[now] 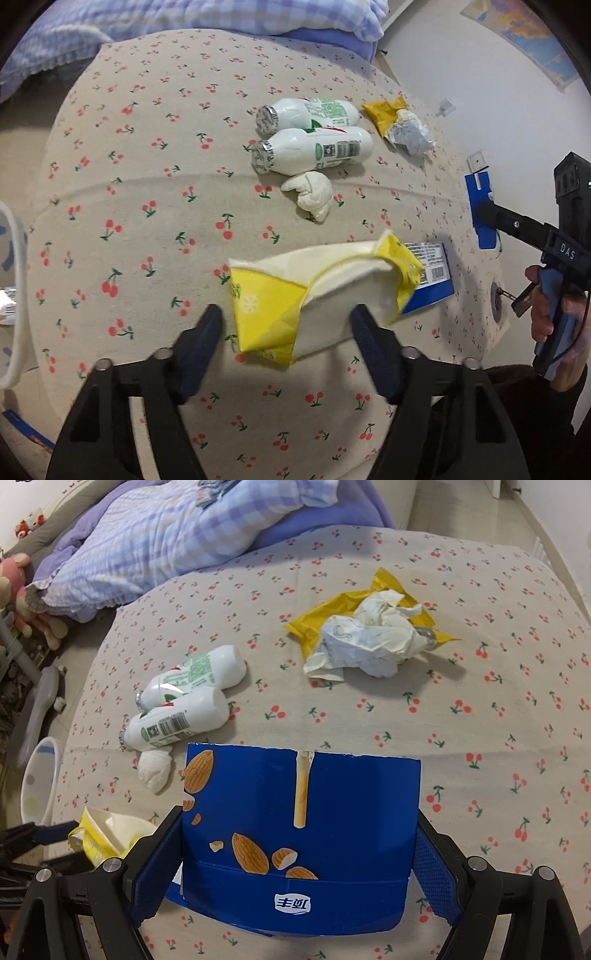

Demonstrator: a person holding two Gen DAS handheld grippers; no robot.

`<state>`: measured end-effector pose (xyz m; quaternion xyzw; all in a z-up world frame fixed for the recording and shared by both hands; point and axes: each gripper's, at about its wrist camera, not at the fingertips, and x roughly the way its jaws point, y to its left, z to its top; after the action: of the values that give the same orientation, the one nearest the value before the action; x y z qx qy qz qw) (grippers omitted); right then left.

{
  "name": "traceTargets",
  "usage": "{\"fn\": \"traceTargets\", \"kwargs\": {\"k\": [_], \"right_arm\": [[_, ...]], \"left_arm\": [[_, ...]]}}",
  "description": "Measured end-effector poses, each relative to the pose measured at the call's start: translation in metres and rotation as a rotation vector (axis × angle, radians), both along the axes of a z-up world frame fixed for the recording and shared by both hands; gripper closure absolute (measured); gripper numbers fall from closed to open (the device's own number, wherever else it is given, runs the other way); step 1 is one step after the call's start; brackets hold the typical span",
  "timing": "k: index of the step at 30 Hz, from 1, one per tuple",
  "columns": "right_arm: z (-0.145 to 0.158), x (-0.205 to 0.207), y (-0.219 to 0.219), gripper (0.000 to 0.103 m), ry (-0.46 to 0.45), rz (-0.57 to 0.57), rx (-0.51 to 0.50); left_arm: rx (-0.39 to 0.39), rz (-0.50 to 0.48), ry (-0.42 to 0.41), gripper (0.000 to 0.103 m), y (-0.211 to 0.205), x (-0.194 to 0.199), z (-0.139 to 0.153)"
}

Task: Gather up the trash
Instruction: 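Carry the yellow bag with the left tool and blue carton with the right tool to the wastebasket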

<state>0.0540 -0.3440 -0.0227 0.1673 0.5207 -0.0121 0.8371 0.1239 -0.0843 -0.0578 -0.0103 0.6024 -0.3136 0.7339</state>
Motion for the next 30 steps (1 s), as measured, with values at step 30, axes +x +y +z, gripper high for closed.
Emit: {"fn": "traceTargets", "kwargs": {"k": [30], "right_arm": [[0.019,0.015,0.030,0.011,-0.044,0.050,0.019]], "left_arm": [[-0.061,0.279,-0.195,0.078,0.076,0.017,0.061]]}}
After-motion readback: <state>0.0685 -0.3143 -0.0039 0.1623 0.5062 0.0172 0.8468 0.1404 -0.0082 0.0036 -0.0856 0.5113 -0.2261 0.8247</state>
